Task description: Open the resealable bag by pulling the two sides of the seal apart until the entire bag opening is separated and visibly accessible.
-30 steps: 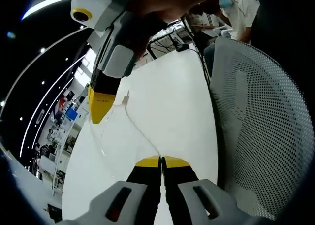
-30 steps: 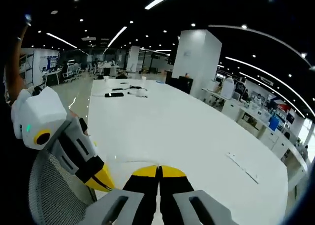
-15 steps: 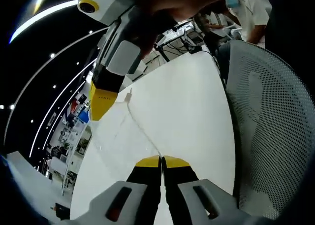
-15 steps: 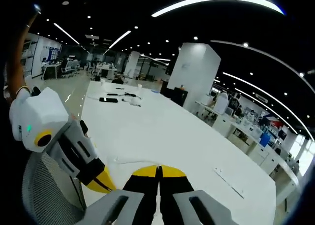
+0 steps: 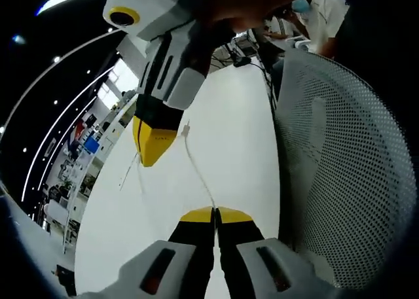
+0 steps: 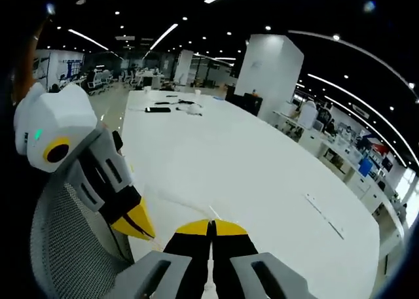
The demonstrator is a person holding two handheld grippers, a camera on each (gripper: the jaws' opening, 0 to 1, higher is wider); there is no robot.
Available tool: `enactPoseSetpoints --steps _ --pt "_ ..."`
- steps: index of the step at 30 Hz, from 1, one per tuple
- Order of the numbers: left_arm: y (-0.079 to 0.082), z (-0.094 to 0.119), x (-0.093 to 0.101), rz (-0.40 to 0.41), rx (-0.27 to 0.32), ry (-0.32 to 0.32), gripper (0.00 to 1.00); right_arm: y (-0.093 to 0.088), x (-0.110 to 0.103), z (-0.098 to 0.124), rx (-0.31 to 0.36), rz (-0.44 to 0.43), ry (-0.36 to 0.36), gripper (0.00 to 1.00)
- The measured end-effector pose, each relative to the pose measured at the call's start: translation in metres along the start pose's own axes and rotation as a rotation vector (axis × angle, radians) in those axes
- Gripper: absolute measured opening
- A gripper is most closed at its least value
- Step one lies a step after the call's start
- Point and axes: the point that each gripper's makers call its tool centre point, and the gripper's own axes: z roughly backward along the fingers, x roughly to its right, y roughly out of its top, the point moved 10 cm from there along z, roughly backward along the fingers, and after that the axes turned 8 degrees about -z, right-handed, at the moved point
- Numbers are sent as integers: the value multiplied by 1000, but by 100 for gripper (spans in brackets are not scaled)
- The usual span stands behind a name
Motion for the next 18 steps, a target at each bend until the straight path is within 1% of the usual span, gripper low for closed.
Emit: enactPoseSetpoints --steps 4,7,12,16,18 --pt "-3 0 4 23 -2 -22 0 -9 -5 -3 -23 -16 16 0" --pt "-5 0 6 31 -10 -23 0 -16 -8 -7 -43 -21 22 0" --pt "-6 3 3 80 -7 2 0 -23 -12 -12 -76 -16 18 0" --pt "-8 3 3 107 -11 13 3 -28 -12 -16 -92 -20 6 0" --pt "-9 5 2 128 -7 33 5 -28 -12 -17 -93 -22 2 0"
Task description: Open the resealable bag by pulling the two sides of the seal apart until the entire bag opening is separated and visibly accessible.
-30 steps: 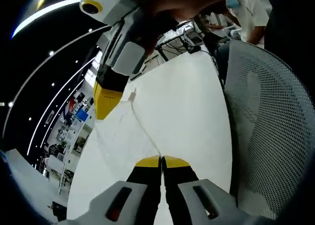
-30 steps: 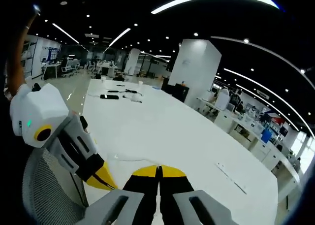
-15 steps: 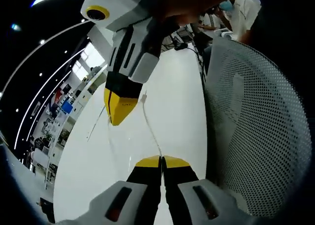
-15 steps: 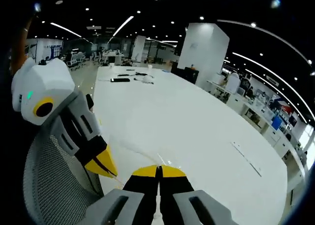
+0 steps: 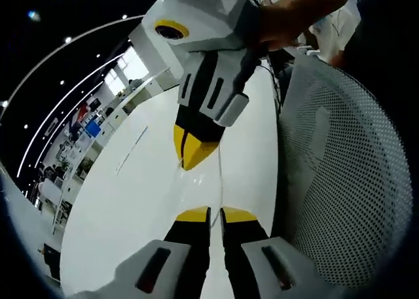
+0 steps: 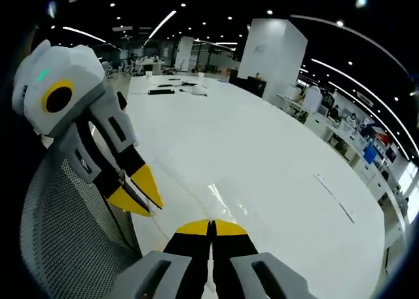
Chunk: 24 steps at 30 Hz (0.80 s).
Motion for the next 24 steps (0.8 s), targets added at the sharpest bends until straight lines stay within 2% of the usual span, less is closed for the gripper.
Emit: enactPoseSetpoints --steps 8,13,17,19,24 --pt "2 9 -8 41 31 70 15 0 7 -6 -7 14 -36 0" --pt "-1 11 -13 69 25 106 22 1 12 -8 -10 34 -53 0" --pt "-5 12 -15 91 16 113 24 0 18 -11 -21 72 -71 0" --pt "-8 13 -15 121 19 109 27 -1 21 -13 -26 124 -85 0" --pt "-14 17 -16 165 15 122 30 -3 28 -17 -44 153 -99 0"
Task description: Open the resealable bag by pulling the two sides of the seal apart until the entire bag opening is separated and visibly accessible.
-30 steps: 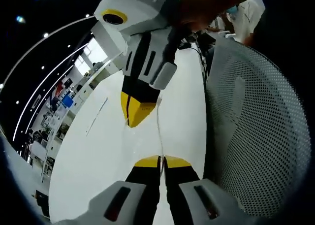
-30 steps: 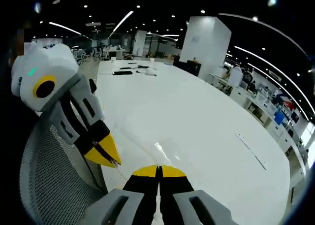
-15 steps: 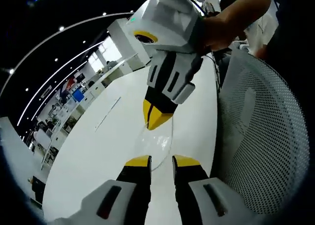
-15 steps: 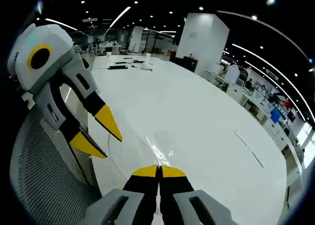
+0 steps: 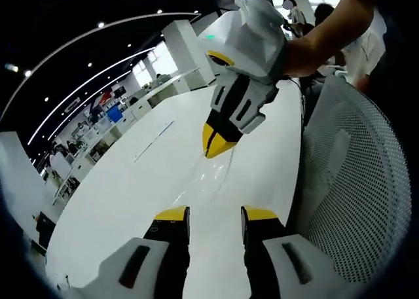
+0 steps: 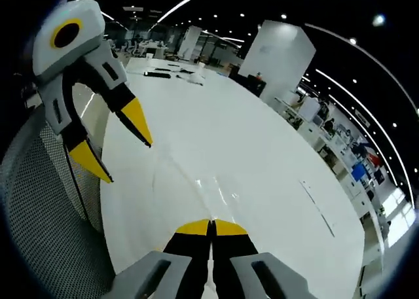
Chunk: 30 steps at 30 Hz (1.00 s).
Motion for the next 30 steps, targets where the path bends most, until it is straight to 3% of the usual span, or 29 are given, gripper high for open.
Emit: enactPoseSetpoints --steps 6,11,14,19,23,30 --pt "-4 3 -2 60 -3 3 35 -3 10 -8 -26 123 -26 0" --pt "-7 3 -5 103 0 3 40 -3 18 -14 -30 173 -27 0" --pt "-11 4 -7 130 -79 18 41 -3 24 -19 -38 222 -31 0" --pt "-14 3 -11 191 -63 26 46 -5 34 -27 -50 218 -45 0" --pt "-15 2 -11 184 -74 28 46 -9 41 -33 -58 264 -51 0" --pt "-16 -1 -11 176 -94 21 46 -16 55 -42 -57 232 -57 0"
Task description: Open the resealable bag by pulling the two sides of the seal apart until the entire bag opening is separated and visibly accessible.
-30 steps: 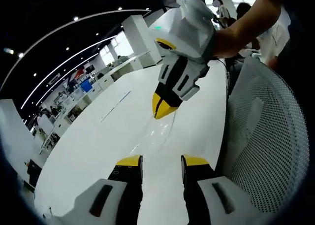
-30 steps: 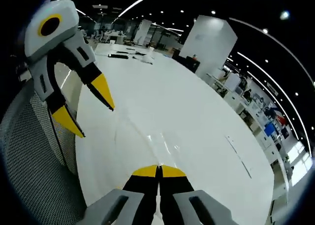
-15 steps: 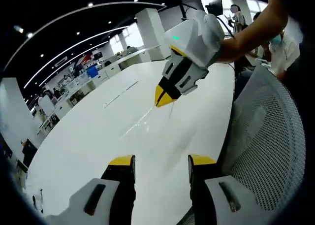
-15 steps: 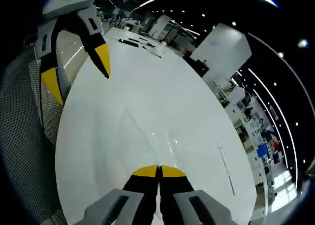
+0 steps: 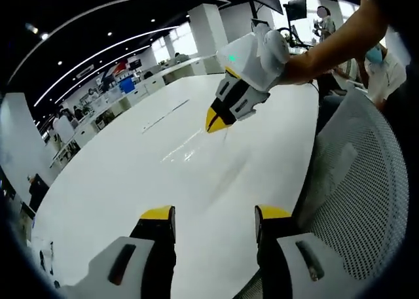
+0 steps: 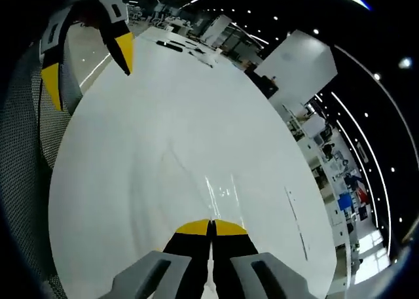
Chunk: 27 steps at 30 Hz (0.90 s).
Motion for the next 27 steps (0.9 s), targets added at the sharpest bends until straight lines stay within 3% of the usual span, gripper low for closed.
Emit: enactPoseSetpoints --steps 7,14,16,20,27 --pt "0 0 -1 0 -7 5 46 -10 1 -7 -18 -17 3 0" --pt "-1 0 0 1 -17 -3 46 -21 -4 -11 -42 -90 16 0" --pt "-1 0 0 2 -18 -2 46 -23 -7 -9 -41 -129 24 0" --pt "-1 0 0 -14 -25 -1 46 -27 -12 -9 -21 -302 45 0" --pt "-3 1 -5 -20 -35 10 46 -34 -24 -9 -39 -378 61 4"
